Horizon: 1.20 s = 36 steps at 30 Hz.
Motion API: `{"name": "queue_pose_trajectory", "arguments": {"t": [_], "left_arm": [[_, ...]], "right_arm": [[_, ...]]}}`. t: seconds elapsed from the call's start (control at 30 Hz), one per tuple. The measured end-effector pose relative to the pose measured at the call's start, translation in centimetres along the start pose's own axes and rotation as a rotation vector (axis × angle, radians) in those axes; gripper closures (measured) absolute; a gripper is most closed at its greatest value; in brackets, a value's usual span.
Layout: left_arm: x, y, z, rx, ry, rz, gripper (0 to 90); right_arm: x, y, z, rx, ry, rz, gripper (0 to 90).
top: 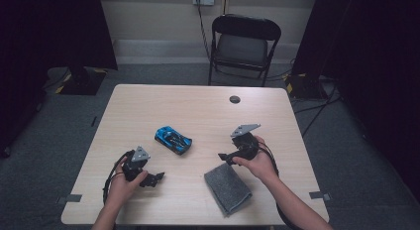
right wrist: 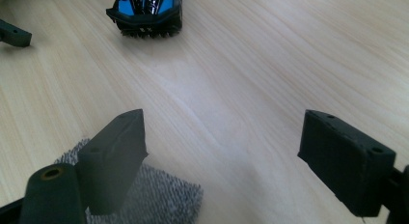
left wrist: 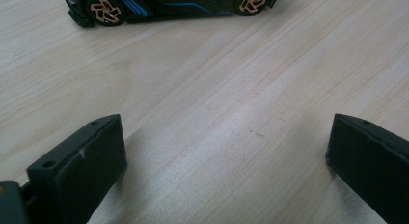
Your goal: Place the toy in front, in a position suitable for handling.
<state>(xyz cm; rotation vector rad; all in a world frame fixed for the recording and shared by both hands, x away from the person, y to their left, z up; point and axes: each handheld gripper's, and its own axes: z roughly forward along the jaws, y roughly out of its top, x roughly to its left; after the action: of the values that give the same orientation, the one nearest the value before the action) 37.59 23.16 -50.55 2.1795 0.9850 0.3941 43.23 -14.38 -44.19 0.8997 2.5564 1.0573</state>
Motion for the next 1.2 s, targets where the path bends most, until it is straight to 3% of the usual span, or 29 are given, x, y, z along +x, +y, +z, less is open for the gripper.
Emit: {"name": "queue_pose_trajectory", "arguments": {"t": [0.63, 0.8, 0.93, 1.2], "left_arm": [[0.0, 0.0, 0.0, 0.000, -0.001, 0.000, 0.0], [0.0, 0.0, 0.0, 0.000, -0.001, -0.003, 0.0], [0.0, 0.0, 0.0, -0.001, -0.002, -0.003, 0.0], [0.0, 0.0, 0.0, -0.001, -0.002, -0.003, 0.0]], "right_arm": [[1.7, 3.9, 3.3, 0.006, 0.054, -0.041, 15.0], [2.3, 4.7, 4.2, 0.008, 0.074, -0.041, 15.0], [2.7, 5.5, 5.3, -0.014, 0.107, -0.001, 15.2], [4.1, 6.9, 7.3, -0.010, 0.112, -0.013, 15.2]]}}
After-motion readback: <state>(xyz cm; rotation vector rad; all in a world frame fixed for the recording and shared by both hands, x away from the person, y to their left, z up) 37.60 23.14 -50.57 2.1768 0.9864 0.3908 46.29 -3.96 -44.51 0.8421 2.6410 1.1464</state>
